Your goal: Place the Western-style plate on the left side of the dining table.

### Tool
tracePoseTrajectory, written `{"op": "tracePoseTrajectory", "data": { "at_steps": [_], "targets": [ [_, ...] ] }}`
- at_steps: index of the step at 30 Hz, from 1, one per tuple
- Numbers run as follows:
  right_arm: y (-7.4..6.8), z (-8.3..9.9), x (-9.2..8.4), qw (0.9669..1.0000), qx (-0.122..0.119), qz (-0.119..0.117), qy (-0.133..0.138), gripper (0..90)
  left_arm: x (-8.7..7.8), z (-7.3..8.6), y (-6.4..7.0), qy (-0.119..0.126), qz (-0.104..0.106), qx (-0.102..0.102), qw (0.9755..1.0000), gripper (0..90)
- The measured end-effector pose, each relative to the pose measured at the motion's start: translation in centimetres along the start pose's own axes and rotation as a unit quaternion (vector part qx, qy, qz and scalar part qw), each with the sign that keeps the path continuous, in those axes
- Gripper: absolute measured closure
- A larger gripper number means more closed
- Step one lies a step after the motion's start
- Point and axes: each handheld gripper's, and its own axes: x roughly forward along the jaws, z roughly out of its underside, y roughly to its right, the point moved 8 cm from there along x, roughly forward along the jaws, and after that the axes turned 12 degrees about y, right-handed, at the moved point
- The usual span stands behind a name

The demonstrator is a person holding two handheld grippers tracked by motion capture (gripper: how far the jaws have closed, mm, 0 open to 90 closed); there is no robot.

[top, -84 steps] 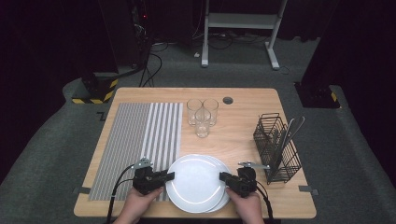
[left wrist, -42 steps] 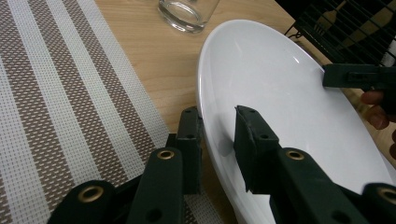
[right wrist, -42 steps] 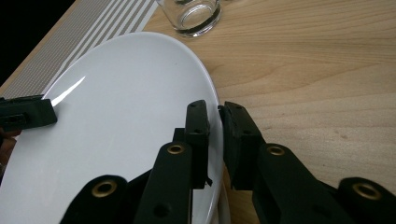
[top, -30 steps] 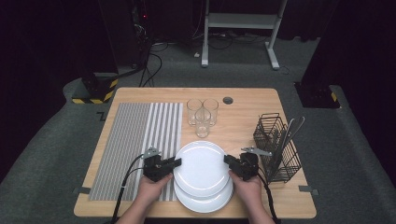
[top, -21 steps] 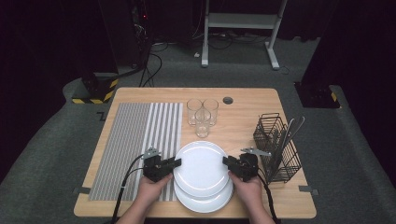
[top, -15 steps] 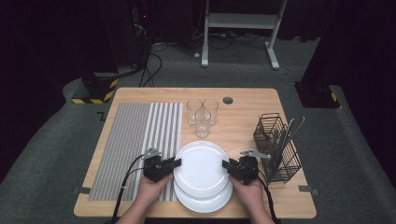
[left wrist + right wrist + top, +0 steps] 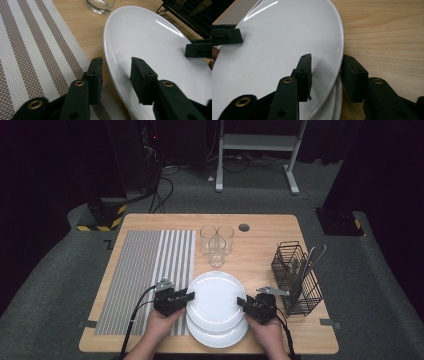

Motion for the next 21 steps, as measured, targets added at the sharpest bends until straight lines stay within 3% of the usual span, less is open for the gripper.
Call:
{"op": "tracePoseTrajectory", "data": {
  "at_steps": [4,10,12,16,21],
  "targets": [
    [-0.1,0.1,0.0,1.0000,-0.002,0.005,0.000,61.4,-0.3,0.4,0.3,-0.017,-0.004,0.021,0.9996,51.5],
    [0.0,0.1,0.0,1.0000,-0.004,0.003,0.002,61.6,-0.6,0.5,1.0,-0.029,-0.001,0.026,0.9992,44.8],
    [0.0,0.1,0.0,1.0000,-0.004,0.002,0.002,61.8,-0.6,0.7,1.3,-0.031,-0.004,0.036,0.9989,44.5],
    [0.1,0.1,0.0,1.0000,-0.004,0.001,0.005,63.0,-0.4,1.2,1.7,-0.046,0.004,0.032,0.9984,42.2],
    [0.0,0.2,-0.1,1.0000,-0.004,0.002,0.004,63.1,-0.3,1.4,1.9,-0.056,0.016,0.006,0.9983,41.5]
  ]
}}
